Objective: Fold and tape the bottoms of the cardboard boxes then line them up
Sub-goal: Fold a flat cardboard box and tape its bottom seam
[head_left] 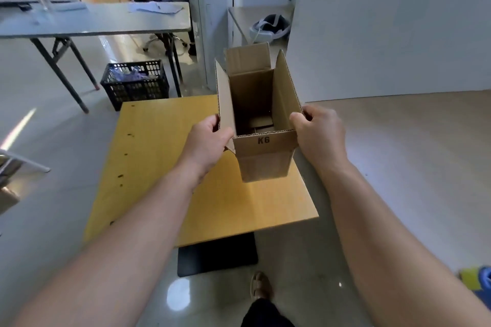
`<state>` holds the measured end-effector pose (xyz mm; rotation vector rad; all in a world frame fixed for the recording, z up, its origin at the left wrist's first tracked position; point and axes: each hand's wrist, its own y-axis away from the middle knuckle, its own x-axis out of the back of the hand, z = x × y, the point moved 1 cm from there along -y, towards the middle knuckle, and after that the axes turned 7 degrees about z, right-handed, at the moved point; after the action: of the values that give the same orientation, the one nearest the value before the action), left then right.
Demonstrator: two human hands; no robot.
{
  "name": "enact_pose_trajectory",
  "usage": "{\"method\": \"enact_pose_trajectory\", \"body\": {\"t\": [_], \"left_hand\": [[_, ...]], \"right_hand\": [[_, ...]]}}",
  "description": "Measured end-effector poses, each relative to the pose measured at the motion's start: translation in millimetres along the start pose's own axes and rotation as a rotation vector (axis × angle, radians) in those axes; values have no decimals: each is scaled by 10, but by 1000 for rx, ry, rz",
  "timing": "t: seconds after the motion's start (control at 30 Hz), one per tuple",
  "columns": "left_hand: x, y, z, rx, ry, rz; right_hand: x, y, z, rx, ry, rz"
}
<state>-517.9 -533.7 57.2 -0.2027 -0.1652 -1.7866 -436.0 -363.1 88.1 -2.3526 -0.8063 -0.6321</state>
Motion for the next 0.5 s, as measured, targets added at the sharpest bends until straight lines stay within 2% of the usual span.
{"method": "enact_pose_trajectory", "body": {"t": [0.3,0.5], "left_hand": [[-392,-1269,67,34,-95,103],[-594,-1887,26,74,-134,90]], "right_hand": [[-765,-1303,279,-10,-61,-175],[-1154,-1911,448,2,-4,-186]]}}
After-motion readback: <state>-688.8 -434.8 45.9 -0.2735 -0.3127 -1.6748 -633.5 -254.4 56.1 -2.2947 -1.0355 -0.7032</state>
